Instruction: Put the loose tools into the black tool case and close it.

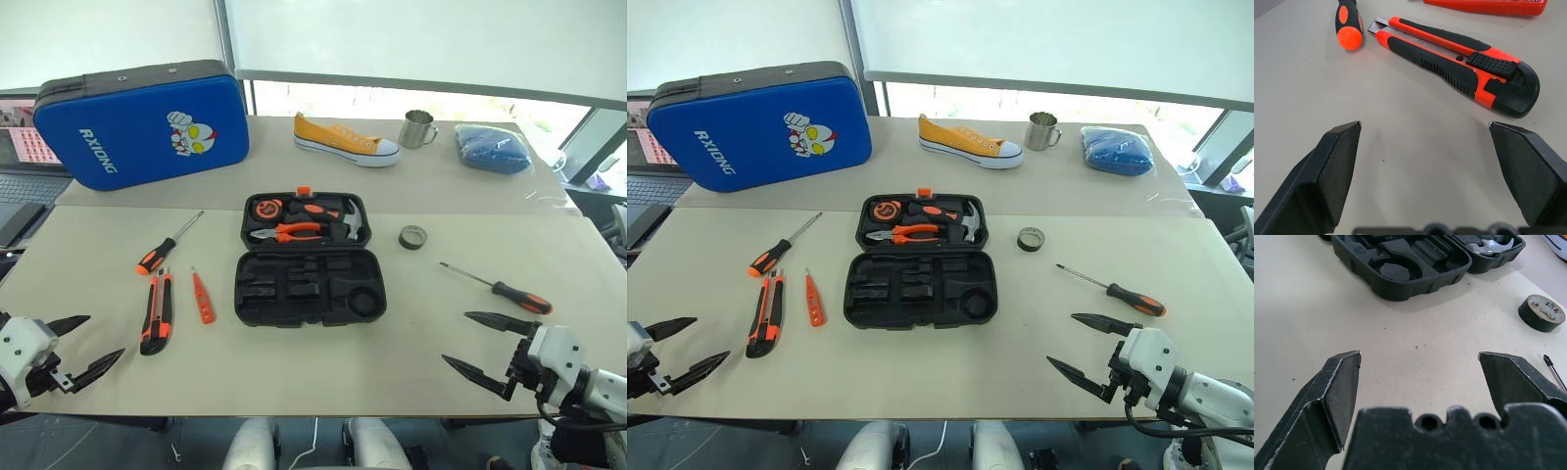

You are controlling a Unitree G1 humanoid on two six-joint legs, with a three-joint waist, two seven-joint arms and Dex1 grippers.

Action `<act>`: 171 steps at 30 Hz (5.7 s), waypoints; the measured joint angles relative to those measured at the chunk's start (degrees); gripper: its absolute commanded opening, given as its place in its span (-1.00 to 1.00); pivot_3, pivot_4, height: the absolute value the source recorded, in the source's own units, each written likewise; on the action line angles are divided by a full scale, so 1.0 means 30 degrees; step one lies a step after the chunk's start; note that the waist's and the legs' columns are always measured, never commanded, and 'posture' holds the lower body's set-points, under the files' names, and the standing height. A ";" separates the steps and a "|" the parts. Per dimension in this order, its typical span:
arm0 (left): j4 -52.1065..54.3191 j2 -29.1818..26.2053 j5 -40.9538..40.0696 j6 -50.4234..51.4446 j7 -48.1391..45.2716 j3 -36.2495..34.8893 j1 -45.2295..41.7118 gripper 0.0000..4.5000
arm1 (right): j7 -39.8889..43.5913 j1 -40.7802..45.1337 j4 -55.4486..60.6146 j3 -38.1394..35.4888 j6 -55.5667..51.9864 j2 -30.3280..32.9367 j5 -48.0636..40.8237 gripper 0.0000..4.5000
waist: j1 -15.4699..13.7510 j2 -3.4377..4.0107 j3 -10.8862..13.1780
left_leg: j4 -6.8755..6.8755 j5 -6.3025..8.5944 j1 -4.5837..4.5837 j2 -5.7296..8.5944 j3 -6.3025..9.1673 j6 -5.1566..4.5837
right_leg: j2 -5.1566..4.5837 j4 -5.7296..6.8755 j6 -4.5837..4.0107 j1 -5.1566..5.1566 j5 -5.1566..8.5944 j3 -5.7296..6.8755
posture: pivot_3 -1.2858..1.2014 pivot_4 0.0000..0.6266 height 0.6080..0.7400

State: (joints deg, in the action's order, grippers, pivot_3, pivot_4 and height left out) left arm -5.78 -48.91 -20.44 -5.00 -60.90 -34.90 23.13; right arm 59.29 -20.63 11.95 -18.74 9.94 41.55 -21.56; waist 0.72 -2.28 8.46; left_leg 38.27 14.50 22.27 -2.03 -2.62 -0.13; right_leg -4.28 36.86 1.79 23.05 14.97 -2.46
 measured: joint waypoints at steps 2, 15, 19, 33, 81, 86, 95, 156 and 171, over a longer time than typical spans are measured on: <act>0.0057 0.0001 -0.0104 0.0261 0.0059 -0.0020 0.0002 1.00 | 0.0009 0.0053 -0.0005 0.0032 0.0008 -0.0062 -0.0022 0.98 | 0.0001 -0.0001 0.0000 | 0.0000 0.0000 -0.0002 0.0000 -0.0001 0.0000 | 0.0000 0.0000 0.0000 -0.0001 0.0000 -0.0001 | 0.03 -0.52 1.00; 0.1280 0.1511 -0.4652 1.2128 0.4972 -0.3357 -0.0143 1.00 | -0.2139 0.2746 0.4121 0.3420 -0.0128 -0.5582 -0.3136 0.98 | -0.0345 -0.0046 -0.0008 | 0.0025 0.0013 -0.0065 -0.0031 0.0159 0.0011 | -0.0014 0.0054 -0.0009 0.0024 -0.0001 0.0046 | 0.03 -0.52 1.00; 0.1781 -0.0510 -0.5579 1.5134 0.5705 -0.1819 -0.4312 1.00 | -0.2634 0.3123 0.4299 0.3811 -0.0029 -0.5781 -0.2578 0.98 | -0.0528 -0.0132 -0.0039 | 0.0038 -0.0001 -0.0097 -0.0001 0.0151 0.0027 | -0.0017 0.0056 -0.0015 -0.0023 -0.0006 0.0064 | 0.03 -0.52 1.00; -0.9327 -0.0966 0.1404 1.4320 0.5517 1.0476 -1.9342 0.57 | -0.3131 0.4069 0.3951 0.4712 0.0064 -0.5825 -0.1819 1.00 | 0.0149 -0.0108 -0.0009 | 0.0016 0.0000 0.0035 0.0029 0.0151 0.0021 | 0.0107 0.0085 -0.0020 0.0061 -0.0009 0.0010 | 0.03 -0.52 1.00; -0.4960 0.4210 0.9713 0.4189 -0.2662 1.8796 -2.2977 -0.14 | -0.2982 -0.0080 0.5138 0.1061 -0.0589 -0.3967 -0.2965 1.00 | -0.0275 -0.0074 0.0011 | 0.0242 0.0030 0.0188 0.0052 0.0131 -0.0036 | 0.0103 0.0066 0.0064 0.0042 -0.0038 0.0010 | 0.03 -0.52 1.00; -0.4832 0.5160 0.8570 0.3737 -0.2818 1.8182 -2.2846 0.59 | -0.2862 -0.0303 0.5034 0.1235 -0.0504 -0.4176 -0.2960 1.00 | -0.0489 -0.0054 0.0007 | 0.0274 0.0029 0.0202 0.0062 0.0137 -0.0037 | 0.0086 0.0068 0.0068 0.0032 -0.0037 0.0021 | 0.03 -0.52 1.00; -0.4937 0.6257 0.5435 0.3640 -0.2389 1.5347 -2.2592 0.01 | -0.2361 -0.1575 0.5233 0.1585 -0.0759 -0.4151 -0.3209 1.00 | -0.0403 -0.0046 0.0009 | 0.0282 0.0035 0.0194 0.0050 0.0160 -0.0046 | 0.0100 0.0080 0.0066 0.0029 -0.0038 0.0015 | 0.03 -0.52 1.00; 0.4004 0.3376 -0.6732 0.5867 -0.6172 0.6096 -0.8545 0.98 | -0.0421 0.7877 -1.2659 -0.0870 -0.2620 0.5676 0.0993 1.00 | -0.0043 0.0283 -0.0107 | 0.0157 0.0068 -0.0072 0.0050 0.0072 -0.0097 | 0.0085 -0.0035 0.0058 -0.0222 0.0049 -0.0063 | 0.03 -0.52 1.00; 0.2948 0.2738 -0.6219 0.4624 -0.7022 0.5867 -0.7512 1.00 | 0.2555 1.5807 -2.1137 0.4792 -0.2237 0.4989 0.5257 0.08 | 0.0080 0.0290 -0.0093 | 0.0157 0.0083 -0.0072 0.0053 0.0062 -0.0115 | 0.0049 -0.0040 0.0065 -0.0221 0.0048 -0.0063 | 0.03 -0.52 1.00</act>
State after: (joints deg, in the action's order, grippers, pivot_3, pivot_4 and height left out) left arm 3.07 -40.69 -39.10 8.87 -81.97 -17.30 0.59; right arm 66.96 26.79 -51.46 -4.37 3.23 56.52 -5.79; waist 0.96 -1.41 8.18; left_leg 38.74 14.75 22.06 -1.87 -2.43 -0.48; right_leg -4.14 36.74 1.98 22.38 15.12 -2.65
